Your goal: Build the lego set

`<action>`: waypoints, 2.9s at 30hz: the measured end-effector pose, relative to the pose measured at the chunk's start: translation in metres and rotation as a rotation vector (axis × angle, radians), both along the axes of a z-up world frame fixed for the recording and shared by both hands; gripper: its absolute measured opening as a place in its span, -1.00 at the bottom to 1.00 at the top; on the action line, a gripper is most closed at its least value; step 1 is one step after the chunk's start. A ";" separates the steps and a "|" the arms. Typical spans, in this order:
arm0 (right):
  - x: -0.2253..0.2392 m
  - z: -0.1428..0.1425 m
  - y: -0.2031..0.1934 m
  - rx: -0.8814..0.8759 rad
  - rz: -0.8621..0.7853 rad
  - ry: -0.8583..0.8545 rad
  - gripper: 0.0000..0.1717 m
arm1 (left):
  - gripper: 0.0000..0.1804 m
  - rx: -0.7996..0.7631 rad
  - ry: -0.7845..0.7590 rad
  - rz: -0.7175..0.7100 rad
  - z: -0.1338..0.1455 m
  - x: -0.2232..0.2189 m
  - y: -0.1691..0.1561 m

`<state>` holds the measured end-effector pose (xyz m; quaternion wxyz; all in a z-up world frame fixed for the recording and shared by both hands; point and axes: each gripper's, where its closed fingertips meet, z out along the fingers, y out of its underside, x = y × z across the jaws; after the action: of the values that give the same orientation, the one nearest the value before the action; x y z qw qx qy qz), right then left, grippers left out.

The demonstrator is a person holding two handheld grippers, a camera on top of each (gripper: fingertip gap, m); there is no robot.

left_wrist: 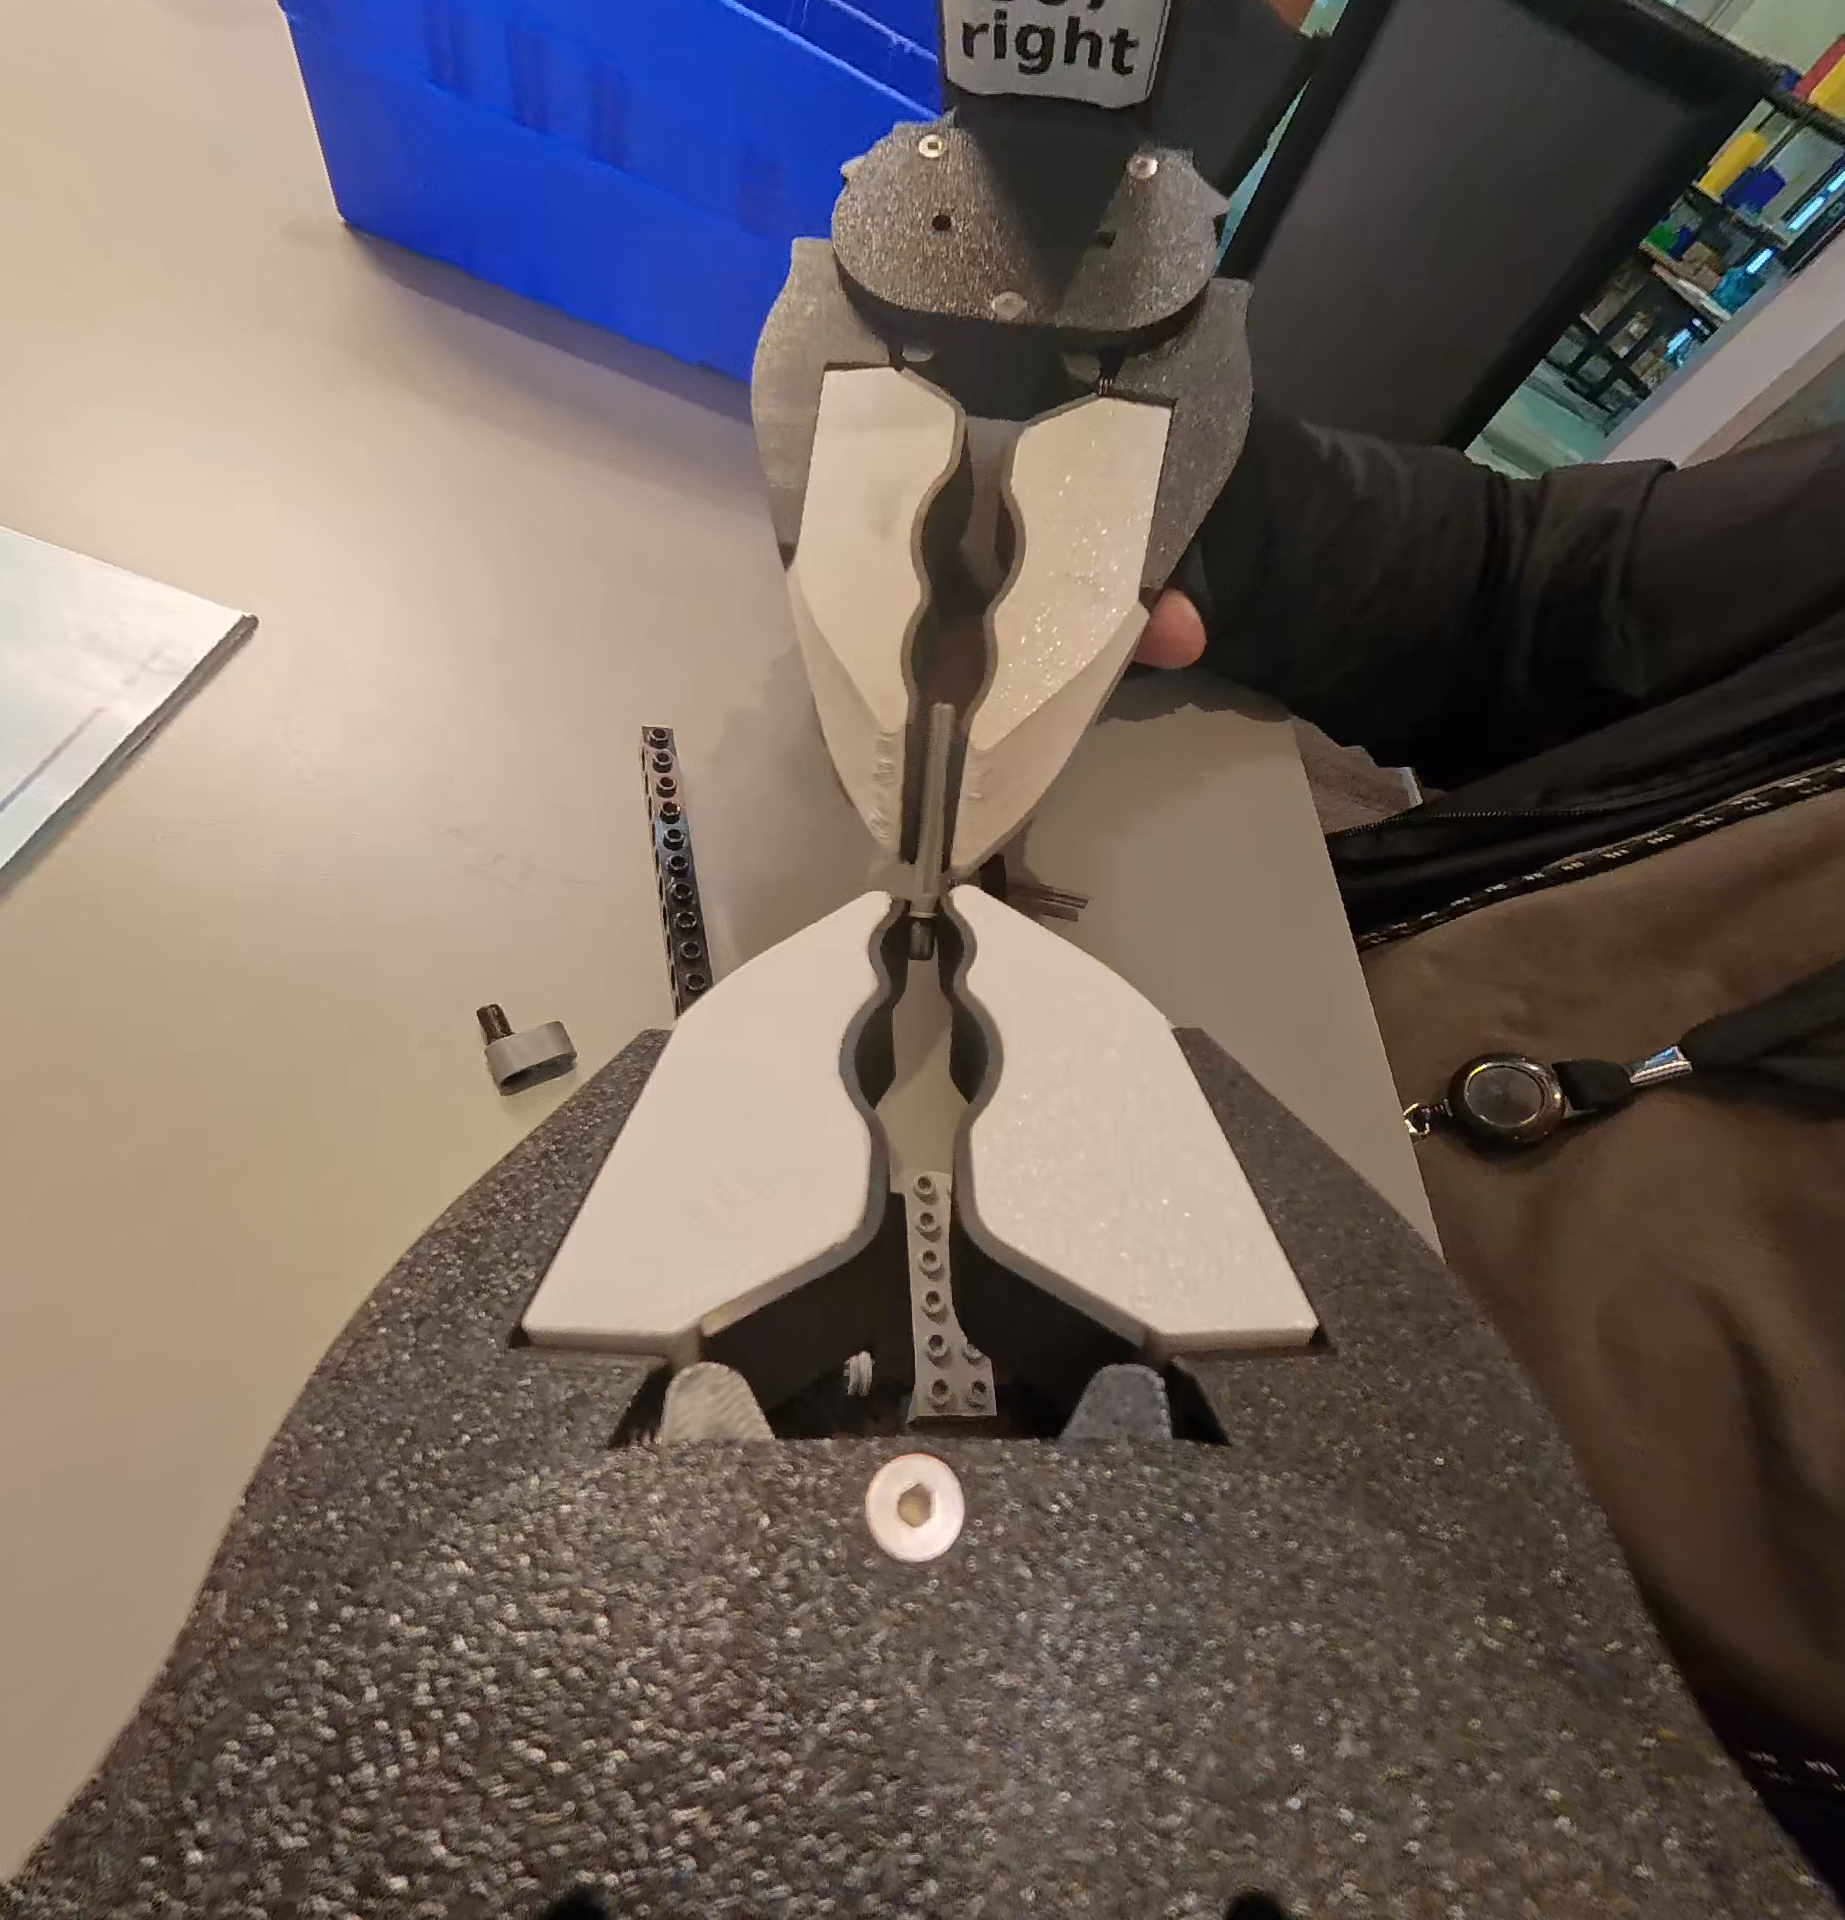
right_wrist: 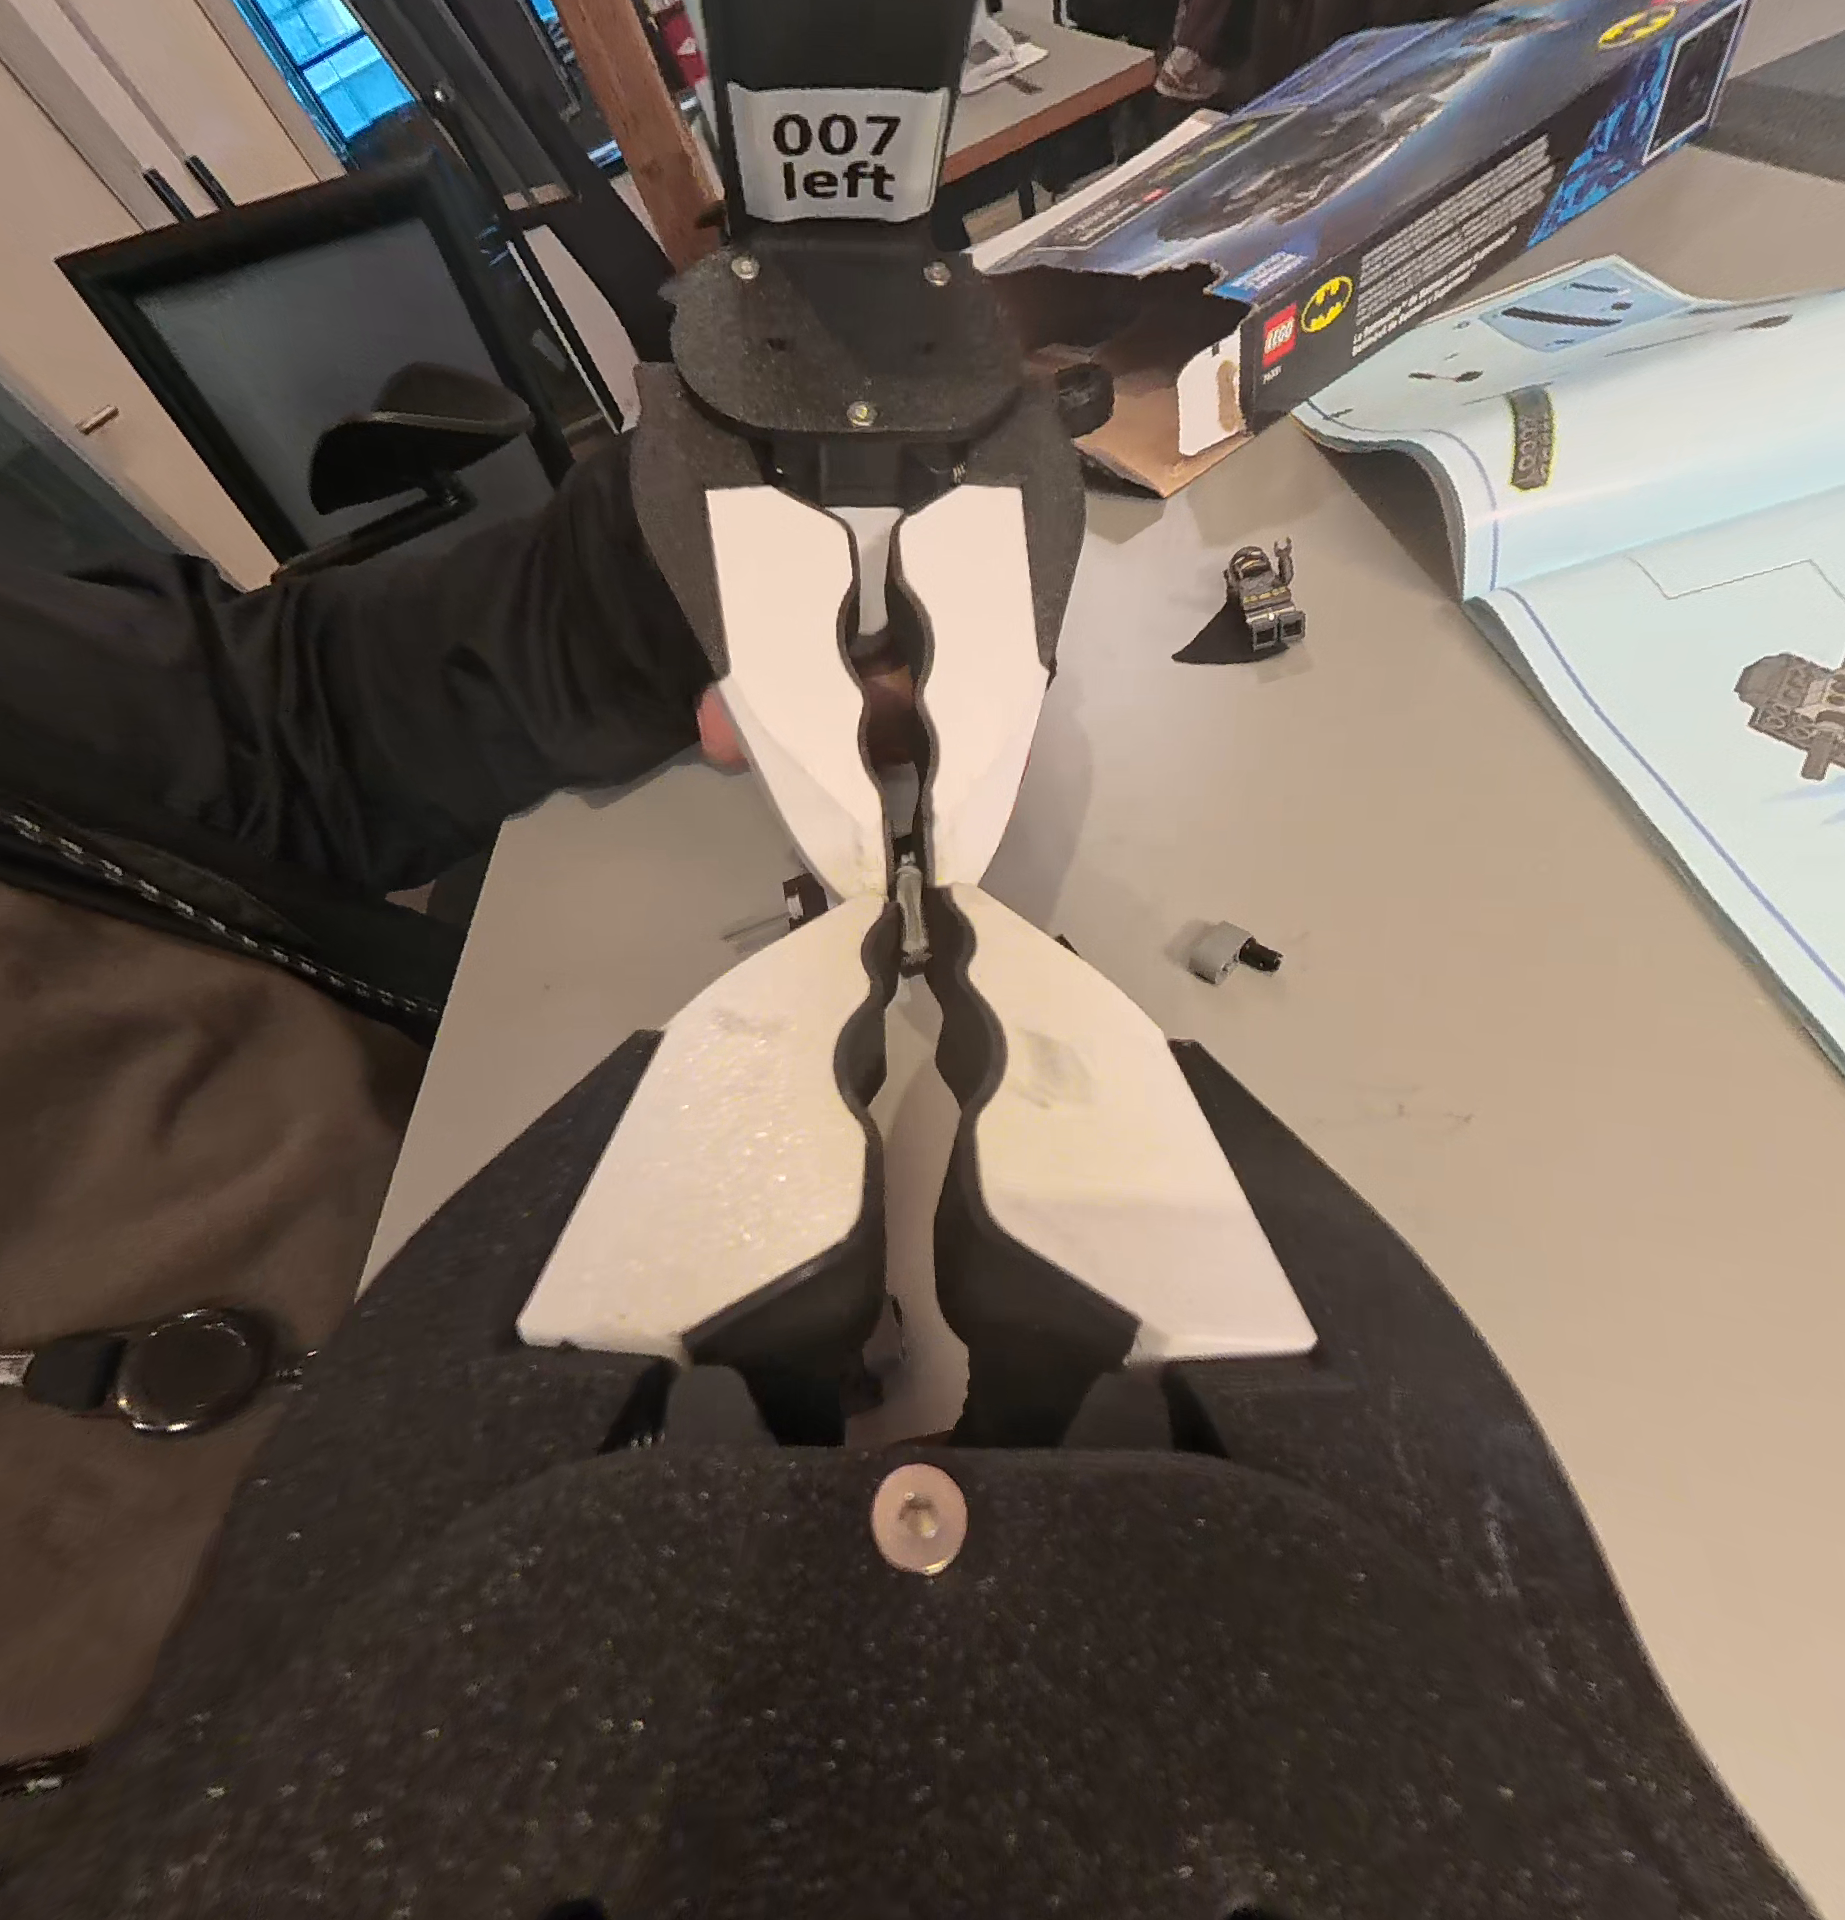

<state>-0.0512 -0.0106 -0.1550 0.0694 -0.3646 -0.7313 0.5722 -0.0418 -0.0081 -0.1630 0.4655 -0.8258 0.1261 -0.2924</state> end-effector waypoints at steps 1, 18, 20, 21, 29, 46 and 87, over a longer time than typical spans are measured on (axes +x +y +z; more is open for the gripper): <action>0.000 0.001 0.000 -0.004 -0.001 0.011 -0.95 | -0.94 0.005 -0.007 0.002 0.001 0.000 0.000; -0.001 0.020 0.011 -0.064 -0.062 0.095 -0.95 | -0.85 0.091 -0.102 0.056 0.018 -0.005 0.006; -0.001 0.018 0.010 -0.058 -0.059 0.093 -0.95 | -0.92 0.110 -0.114 0.058 0.021 -0.004 0.007; -0.001 0.017 0.010 -0.055 -0.061 0.093 -0.95 | -0.94 0.115 -0.117 0.059 0.022 -0.004 0.007; 0.001 0.016 0.006 0.003 -0.044 0.154 -0.91 | -0.95 0.106 -0.094 0.011 0.020 0.001 0.002; 0.014 0.008 -0.002 0.118 0.047 0.218 -0.89 | -0.96 0.035 -0.067 -0.063 0.014 0.010 -0.009; -0.012 0.001 0.035 0.189 -0.190 0.149 -0.95 | -0.61 -0.247 0.332 0.354 -0.053 -0.071 0.006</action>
<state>-0.0637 0.0240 -0.1542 0.2114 -0.3805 -0.7369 0.5172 -0.1130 -0.0020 -0.2163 0.3779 -0.9222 0.0178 -0.0804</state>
